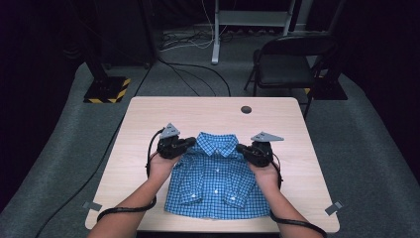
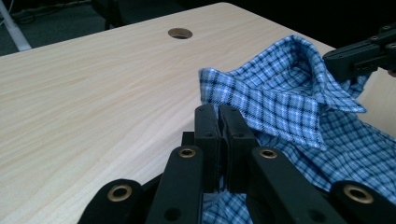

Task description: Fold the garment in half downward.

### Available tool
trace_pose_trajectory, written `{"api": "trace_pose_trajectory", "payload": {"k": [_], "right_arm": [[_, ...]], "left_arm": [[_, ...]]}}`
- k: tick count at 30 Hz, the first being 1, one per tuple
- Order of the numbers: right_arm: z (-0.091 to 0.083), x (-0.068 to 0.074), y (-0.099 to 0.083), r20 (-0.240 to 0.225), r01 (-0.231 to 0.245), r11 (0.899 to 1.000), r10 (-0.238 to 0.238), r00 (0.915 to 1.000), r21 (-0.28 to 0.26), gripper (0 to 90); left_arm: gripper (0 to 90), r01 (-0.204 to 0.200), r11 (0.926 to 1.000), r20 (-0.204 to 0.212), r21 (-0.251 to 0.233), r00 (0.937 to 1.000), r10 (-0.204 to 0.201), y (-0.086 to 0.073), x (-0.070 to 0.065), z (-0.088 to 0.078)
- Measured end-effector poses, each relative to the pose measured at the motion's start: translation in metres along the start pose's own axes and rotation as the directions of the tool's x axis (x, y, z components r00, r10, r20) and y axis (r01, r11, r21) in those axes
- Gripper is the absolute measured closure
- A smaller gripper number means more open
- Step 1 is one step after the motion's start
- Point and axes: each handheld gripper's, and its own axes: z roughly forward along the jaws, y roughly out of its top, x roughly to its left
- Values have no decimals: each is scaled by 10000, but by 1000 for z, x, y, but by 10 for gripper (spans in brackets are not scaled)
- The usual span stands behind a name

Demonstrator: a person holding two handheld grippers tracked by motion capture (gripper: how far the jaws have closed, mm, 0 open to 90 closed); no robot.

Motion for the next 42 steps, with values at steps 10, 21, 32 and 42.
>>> {"api": "trace_pose_trajectory", "payload": {"k": [10,21,32,42], "right_arm": [[-16,8,-8,-338,27,9999,-33,9994,-167,866],[-34,22,-17,-775,175,9997,-190,9968,-189,867],[-54,33,-33,-1123,-65,9996,34,9937,-276,866],[-66,45,-53,-1270,-238,9996,214,9917,-176,866]], "left_arm": [[868,-241,9997,289,27,9993,241,-7,-12,-13],[868,-569,9984,630,41,9964,566,-12,-26,-31],[868,-782,9969,1106,49,9909,772,-20,-42,-49],[869,-858,9958,1496,334,9855,799,-38,-55,-58]]}}
